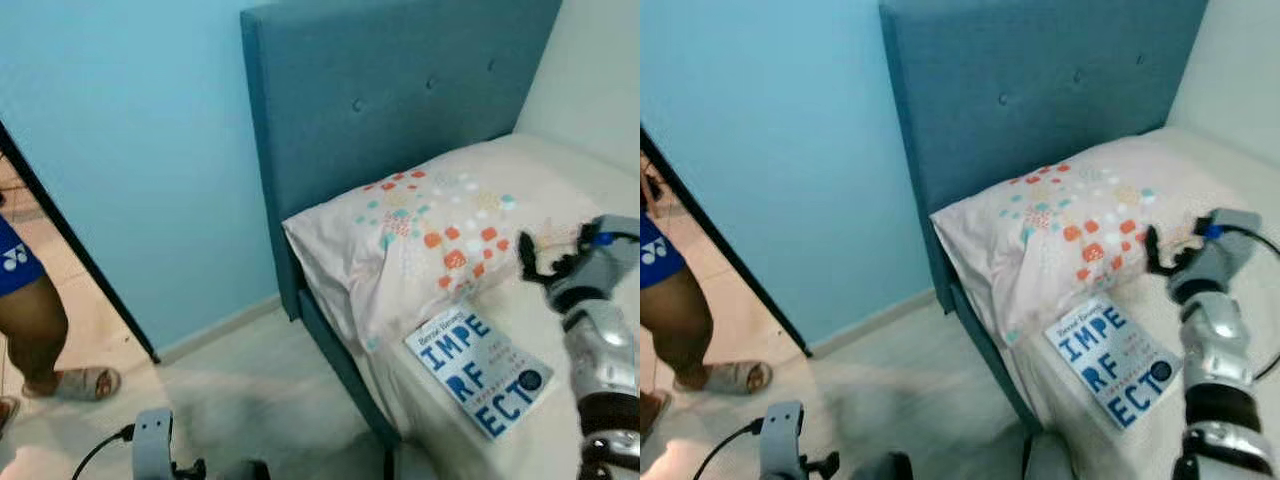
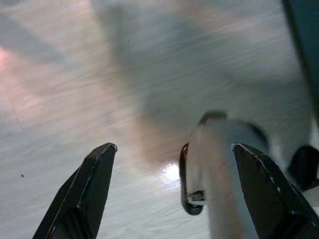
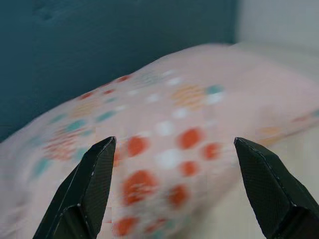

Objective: Clean up the room

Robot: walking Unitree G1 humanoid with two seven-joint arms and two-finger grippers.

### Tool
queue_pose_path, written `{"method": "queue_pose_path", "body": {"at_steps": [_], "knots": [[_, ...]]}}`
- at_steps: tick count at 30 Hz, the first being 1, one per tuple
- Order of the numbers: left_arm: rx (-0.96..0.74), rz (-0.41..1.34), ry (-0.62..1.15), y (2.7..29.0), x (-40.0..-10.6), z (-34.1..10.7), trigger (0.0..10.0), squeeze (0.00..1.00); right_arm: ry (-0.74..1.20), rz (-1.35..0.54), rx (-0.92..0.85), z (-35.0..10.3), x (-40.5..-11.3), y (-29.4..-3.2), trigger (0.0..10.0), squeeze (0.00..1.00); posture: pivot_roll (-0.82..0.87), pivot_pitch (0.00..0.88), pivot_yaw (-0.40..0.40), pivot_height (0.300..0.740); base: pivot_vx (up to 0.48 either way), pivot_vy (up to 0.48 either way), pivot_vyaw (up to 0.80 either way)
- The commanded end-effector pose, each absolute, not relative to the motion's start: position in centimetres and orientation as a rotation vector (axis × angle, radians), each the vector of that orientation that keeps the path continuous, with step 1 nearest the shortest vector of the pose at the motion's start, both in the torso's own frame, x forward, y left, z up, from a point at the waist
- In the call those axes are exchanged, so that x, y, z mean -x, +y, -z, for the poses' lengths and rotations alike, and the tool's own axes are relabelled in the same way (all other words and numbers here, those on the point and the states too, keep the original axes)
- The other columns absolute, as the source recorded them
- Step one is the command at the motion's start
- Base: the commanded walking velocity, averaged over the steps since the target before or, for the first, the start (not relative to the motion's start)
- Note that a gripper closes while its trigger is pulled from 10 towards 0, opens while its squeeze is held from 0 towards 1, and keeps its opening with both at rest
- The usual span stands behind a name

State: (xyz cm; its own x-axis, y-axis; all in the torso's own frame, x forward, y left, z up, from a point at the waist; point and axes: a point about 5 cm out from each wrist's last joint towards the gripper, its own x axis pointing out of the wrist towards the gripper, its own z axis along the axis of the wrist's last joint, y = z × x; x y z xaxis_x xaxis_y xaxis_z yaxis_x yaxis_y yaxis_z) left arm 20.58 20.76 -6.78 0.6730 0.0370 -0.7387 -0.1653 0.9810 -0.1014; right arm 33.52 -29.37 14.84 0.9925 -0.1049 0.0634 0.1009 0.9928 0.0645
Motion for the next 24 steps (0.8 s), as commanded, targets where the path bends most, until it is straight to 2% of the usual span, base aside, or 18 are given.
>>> {"method": "queue_pose_path", "body": {"at_steps": [1, 5, 9, 13, 19, 24], "knots": [[0.156, -0.11, 0.849, 20.6, -20.3, 7.0, 10.0, 0.0, 0.04, 0.025, -0.082, -11.7, -33.3, -27.0, 10.0, 0.0, -0.08, 0.095, 0.023, 0.68, -0.48, 0.0, 0.0], [0.159, -0.107, 0.845, 20.5, -20.4, 7.0, 10.0, 0.0, 0.096, -0.003, -0.09, -10.1, -33.0, -25.8, 10.0, 0.0, -0.08, 0.094, 0.024, 0.69, -0.48, 0.0, 0.0], [0.16, -0.097, 0.837, 20.4, -20.2, 7.0, 10.0, 0.0, 0.313, -0.069, -0.087, -4.5, -31.0, -23.3, 10.0, 0.0, -0.07, 0.094, 0.024, 0.71, -0.083, 0.0, 0.0], [0.143, -0.09, 0.856, 20.4, -19.7, 7.3, 10.0, 0.0, 0.415, -0.065, -0.111, -2.1, -29.5, -22.8, 10.0, 0.0, -0.07, 0.094, 0.025, 0.725, 0.0, 0.0, 0.0], [0.11, -0.083, 0.939, 20.4, -17.6, 8.4, 10.0, 0.0, 0.696, 0.0, -0.089, 3.3, -24.6, -23.0, 10.0, 0.0, -0.07, 0.09, 0.023, 0.74, 0.0, 0.0, 0.0], [0.105, -0.084, 0.963, 20.4, -17.0, 8.7, 10.0, 0.0, 0.771, 0.025, -0.097, 4.7, -22.8, -23.0, 10.0, 0.0, -0.07, 0.093, 0.022, 0.74, 0.0, 0.0, 0.0]]}}
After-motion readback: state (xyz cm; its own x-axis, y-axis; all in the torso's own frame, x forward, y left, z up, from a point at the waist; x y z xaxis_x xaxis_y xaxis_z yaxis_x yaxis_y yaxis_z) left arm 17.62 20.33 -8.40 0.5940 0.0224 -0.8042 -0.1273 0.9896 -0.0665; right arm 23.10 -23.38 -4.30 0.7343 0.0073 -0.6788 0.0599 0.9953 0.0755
